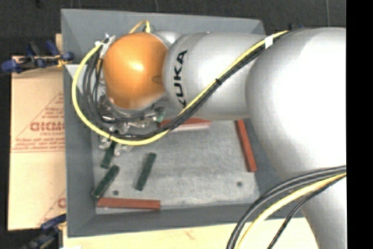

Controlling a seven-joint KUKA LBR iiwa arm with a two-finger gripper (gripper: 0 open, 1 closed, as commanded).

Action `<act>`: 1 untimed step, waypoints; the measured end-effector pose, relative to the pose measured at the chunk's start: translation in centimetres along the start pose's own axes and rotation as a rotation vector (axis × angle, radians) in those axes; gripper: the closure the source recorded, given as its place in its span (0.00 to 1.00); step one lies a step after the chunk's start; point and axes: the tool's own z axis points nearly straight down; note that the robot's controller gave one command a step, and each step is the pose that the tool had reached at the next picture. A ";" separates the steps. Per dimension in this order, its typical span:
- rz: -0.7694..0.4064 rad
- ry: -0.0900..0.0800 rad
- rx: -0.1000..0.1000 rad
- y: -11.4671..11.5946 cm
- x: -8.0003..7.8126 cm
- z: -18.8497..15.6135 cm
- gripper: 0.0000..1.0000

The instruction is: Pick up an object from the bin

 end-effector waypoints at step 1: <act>0.038 -0.001 0.000 -0.1 -0.1 -2.2 1.00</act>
Offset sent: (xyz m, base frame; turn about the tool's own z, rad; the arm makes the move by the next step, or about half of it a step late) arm 0.0000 0.0002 0.0449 0.0000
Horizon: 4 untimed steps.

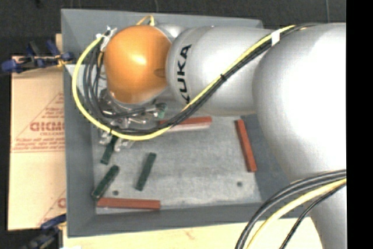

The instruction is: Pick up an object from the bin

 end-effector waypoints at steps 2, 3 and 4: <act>-0.018 -0.004 0.007 -0.2 -0.1 -1.8 1.00; -0.026 0.000 0.005 -0.2 0.0 -2.4 1.00; -0.012 0.000 0.002 -0.1 -0.1 -3.3 1.00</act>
Offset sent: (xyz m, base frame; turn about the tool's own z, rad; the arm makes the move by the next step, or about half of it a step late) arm -0.0001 0.0000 0.0117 0.0000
